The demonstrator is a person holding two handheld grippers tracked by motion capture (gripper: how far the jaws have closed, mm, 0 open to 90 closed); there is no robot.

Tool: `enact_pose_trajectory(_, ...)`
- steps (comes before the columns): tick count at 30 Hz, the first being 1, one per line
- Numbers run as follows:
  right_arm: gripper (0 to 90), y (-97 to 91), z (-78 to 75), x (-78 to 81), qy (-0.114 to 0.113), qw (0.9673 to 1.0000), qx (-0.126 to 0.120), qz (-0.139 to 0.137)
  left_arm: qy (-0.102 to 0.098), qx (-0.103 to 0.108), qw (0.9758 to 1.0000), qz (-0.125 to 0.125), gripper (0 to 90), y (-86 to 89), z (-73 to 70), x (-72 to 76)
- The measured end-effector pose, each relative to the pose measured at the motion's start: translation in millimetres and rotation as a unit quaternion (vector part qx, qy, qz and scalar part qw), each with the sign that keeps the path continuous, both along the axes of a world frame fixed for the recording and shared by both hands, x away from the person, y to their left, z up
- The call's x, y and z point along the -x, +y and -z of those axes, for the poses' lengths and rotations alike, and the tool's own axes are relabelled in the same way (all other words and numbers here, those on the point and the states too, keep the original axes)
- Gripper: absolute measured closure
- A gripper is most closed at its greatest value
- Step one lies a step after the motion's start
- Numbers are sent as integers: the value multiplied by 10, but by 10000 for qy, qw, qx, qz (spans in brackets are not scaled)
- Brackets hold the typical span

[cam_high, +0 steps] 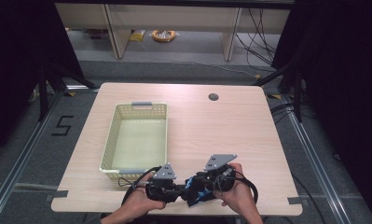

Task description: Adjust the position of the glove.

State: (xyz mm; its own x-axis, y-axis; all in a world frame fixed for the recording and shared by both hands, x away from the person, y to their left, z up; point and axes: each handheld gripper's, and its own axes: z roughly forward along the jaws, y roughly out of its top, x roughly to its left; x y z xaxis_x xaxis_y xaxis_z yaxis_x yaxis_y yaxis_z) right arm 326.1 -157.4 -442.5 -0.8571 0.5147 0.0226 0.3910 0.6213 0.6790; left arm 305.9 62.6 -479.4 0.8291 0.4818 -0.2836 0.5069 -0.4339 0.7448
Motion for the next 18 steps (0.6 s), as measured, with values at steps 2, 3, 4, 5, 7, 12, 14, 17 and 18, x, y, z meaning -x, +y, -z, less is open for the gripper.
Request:
enact_pose_trajectory(2, 787, 79, 49, -54, 85, 9999, 136, -21, -4, -17, 10000, 16, 813, 13, 31, -16)
enact_pose_trajectory(3, 772, 118, 85, -91, 24, 9999, 133, -37, 1, -29, 10000, -15, 812, 21, 50, -25)
enact_pose_trajectory(4, 749, 150, 101, -114, 120, 9997, 209, -22, 13, -25, 10000, -82, 812, 31, 71, -36)
enact_pose_trajectory(5, 733, 175, 123, -134, 131, 9996, 251, 42, 47, -19, 9998, -185, 811, 37, 90, -43)
enact_pose_trajectory(7, 707, 206, 160, -181, 70, 9992, 381, 58, 31, -64, 9997, -247, 811, 65, 115, -79)
enact_pose_trajectory(12, 586, 149, 155, -201, -105, 9992, 65, 382, 91, -95, 9988, -476, 812, 79, 170, -100)
enact_pose_trajectory(14, 580, 86, 81, -134, -176, 9979, -11, 630, 87, -108, 9986, -514, 810, 70, 190, -97)
enact_pose_trajectory(17, 599, -64, -18, -36, -50, 9957, 34, 926, 49, -131, 9987, -483, 809, 64, 193, -92)
enact_pose_trajectory(18, 612, -123, -6, -17, -175, 9942, 37, 1064, 32, -162, 9990, -422, 809, 73, 188, -96)
